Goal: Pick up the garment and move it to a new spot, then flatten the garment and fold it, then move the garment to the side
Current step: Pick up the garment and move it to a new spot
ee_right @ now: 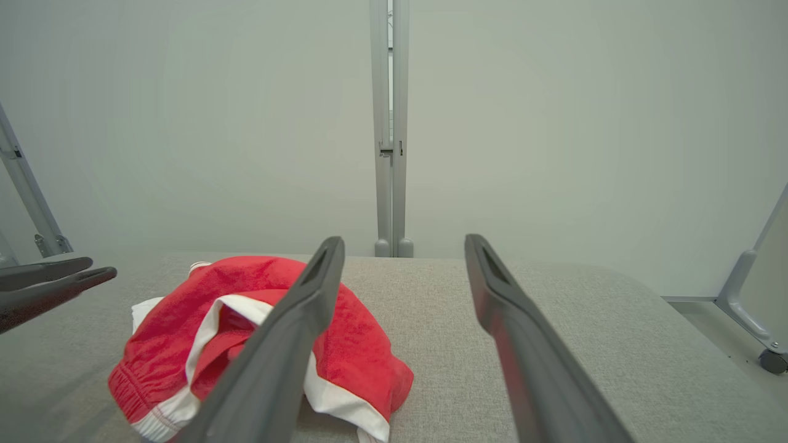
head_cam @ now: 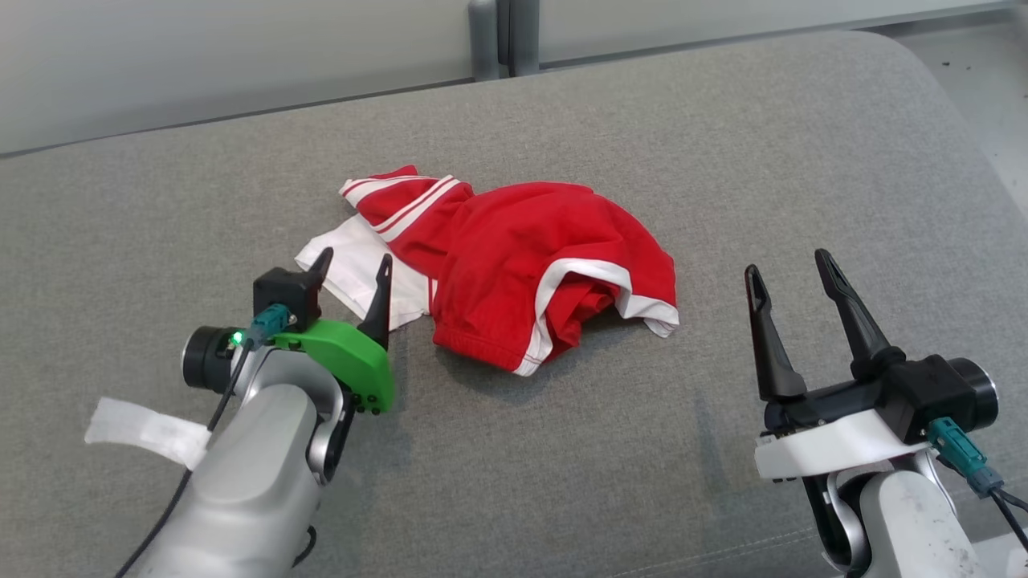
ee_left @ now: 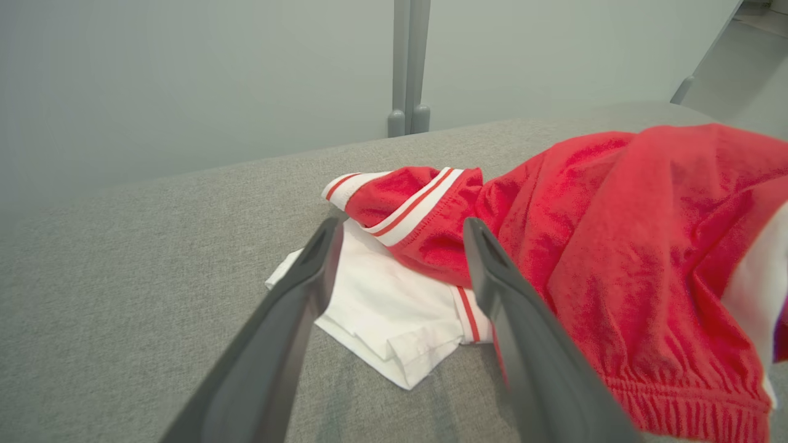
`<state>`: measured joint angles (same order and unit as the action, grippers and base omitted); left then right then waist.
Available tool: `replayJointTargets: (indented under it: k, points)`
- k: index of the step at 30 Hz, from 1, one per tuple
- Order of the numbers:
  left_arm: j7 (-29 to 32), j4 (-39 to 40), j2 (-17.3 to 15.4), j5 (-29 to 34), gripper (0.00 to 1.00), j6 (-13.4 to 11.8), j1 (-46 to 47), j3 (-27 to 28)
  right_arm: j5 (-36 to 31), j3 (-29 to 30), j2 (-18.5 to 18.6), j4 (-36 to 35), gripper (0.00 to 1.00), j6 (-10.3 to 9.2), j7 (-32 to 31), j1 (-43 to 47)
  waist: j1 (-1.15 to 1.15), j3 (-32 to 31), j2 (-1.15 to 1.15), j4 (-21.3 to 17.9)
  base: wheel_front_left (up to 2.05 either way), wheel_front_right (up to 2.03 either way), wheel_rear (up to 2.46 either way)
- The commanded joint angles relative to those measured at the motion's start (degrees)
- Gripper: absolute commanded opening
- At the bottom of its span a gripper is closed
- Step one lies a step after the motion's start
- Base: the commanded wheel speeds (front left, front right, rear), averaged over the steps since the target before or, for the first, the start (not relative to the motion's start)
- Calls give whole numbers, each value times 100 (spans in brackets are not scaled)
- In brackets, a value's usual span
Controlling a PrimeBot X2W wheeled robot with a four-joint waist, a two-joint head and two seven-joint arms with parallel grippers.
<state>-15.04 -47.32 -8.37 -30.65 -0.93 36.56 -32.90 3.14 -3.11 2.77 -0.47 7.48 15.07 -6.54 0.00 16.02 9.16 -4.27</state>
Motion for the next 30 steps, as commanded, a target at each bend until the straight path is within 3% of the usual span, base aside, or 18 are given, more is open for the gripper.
replayJointTargets:
  k: [1, 14, 30]
  points:
    - [-16, -95, -58, 66, 100, 42, 159, 4, -12, -32, 21, -54, 100, 2, 22, -83, 0, 201, 0, -135, 0, 0, 0]
    - [101, -1347, -100, 243, 100, 456, 1422, -204, 34, -332, 19, -282, 100, 2, 22, -352, 0, 1146, 0, -607, 0, 0, 0]
    - [749, -2338, -90, 151, 100, 782, 1987, -477, 149, -470, 20, -310, 100, 2, 22, -486, 0, 1465, 0, -948, 0, 0, 0]
